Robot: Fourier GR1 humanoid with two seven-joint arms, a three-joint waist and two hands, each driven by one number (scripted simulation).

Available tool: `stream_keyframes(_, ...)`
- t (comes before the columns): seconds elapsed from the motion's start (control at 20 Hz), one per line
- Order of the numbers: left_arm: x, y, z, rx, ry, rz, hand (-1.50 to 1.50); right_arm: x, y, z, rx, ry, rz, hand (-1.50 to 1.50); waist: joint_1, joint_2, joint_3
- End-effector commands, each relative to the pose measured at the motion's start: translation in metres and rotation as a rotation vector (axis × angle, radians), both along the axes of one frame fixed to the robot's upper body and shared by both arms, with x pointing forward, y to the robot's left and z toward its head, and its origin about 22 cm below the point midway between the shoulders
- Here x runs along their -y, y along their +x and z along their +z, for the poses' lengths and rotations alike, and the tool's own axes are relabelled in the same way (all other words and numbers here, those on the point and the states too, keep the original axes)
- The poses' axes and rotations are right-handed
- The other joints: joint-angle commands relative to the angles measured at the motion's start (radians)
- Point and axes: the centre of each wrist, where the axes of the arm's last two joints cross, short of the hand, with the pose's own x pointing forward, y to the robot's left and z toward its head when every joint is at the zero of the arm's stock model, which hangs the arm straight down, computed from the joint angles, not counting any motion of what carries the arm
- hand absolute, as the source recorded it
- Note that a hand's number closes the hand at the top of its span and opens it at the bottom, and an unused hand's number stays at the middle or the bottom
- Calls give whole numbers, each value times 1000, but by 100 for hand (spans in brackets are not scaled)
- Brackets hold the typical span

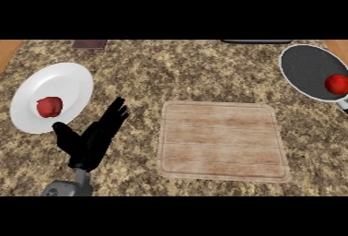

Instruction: Pick the tomato from the cutting board and place it in the pan

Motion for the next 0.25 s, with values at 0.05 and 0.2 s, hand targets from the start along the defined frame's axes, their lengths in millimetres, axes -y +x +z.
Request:
stream_keyframes(0.05, 2, -9, -4, 2, 4, 16, 0, 2, -4, -1, -10, -31, 42, -150, 5, 0, 0)
stream_keyframes(0.2, -10, 1, 3, -4, 1, -3, 0, -9, 9, -1, -18, -4, 52, -150, -6, -4, -2)
